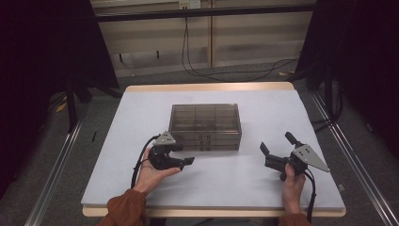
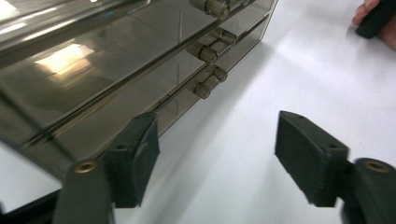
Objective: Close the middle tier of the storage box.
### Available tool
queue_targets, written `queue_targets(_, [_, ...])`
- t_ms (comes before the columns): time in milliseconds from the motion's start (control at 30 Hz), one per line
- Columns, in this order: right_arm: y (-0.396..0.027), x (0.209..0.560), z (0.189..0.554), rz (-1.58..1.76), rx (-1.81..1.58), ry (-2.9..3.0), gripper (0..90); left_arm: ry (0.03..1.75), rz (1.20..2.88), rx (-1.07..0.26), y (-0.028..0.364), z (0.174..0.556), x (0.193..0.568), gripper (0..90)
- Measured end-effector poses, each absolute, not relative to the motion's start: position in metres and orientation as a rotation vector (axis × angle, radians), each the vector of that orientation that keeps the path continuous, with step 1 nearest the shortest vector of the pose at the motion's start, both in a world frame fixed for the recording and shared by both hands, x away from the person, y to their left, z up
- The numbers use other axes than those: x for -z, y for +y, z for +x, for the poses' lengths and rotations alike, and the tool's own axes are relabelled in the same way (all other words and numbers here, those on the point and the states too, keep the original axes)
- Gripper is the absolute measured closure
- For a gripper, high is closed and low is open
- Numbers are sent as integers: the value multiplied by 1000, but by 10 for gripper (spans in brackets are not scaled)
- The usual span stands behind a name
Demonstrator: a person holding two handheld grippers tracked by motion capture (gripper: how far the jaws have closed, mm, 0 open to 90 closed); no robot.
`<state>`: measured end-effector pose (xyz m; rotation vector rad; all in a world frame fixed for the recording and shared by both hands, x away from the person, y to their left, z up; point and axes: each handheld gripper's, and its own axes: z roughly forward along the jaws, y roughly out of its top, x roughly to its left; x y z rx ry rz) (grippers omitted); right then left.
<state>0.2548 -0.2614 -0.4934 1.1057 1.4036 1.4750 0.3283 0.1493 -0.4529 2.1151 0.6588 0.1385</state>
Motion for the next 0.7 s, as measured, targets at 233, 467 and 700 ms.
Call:
queue_targets(233, [-261,493,255,1106,-1474,1404,0,703,2089,-106,166,322,448,148])
queue_targets(467, [-261,493,255,1108,-1476,1404,0,740,2079,-84,176,319,447,49])
queue_targets(700, [-261,493,255,1103,-1474,1404,0,743,2086,-122,198,312,446,38])
